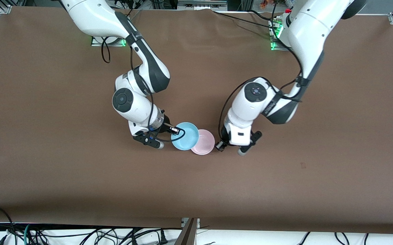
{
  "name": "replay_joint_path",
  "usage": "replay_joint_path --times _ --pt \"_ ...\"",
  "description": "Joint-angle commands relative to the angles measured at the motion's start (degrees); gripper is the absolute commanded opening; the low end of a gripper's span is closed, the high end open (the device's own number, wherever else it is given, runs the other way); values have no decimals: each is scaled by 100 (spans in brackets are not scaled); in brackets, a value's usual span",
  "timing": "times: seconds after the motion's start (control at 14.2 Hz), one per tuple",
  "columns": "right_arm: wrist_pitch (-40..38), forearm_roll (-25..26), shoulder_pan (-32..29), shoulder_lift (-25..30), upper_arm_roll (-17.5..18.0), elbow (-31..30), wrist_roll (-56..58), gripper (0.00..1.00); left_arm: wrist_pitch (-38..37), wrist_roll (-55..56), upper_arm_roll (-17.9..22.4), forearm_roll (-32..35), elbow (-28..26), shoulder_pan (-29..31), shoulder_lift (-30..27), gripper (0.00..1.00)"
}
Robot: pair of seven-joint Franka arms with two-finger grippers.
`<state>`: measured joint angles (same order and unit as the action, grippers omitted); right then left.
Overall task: Stack pink and blue bowls on white bowl
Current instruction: 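Lower the blue bowl into the pink bowl while the left gripper withdraws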
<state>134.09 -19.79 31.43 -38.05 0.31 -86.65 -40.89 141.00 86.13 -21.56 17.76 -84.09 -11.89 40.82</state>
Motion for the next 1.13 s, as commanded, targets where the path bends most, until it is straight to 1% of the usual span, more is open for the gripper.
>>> replay_joint_path --times 0.0,0.14,0.28,0.42,0.56,0.85,1.06 --pt "414 -43 179 -229 -22 184 -278 0 -1010 -340 -138 -236 672 169 -101 0" --pt "653 -34 241 -290 -22 184 -288 0 -1729 -928 -120 -666 1182 275 -188 0" --pt "793 -25 337 -369 -31 245 -296 0 -2539 -1535 -129 -1053 1631 520 -259 0" --pt "820 -17 477 -501 -57 386 -375 0 -3259 -2255 -129 -1362 1948 819 -443 0" --pt "873 97 575 -624 -66 465 -437 0 -3832 -2993 -129 -1407 2019 1117 -671 0" --pt "996 317 689 -791 -66 465 -472 0 -4562 -4531 -129 -1398 2011 1803 -1093 0" --pt "987 431 689 -818 -66 465 -472 0 -5001 -5551 -94 -1372 1862 2042 -1331 0"
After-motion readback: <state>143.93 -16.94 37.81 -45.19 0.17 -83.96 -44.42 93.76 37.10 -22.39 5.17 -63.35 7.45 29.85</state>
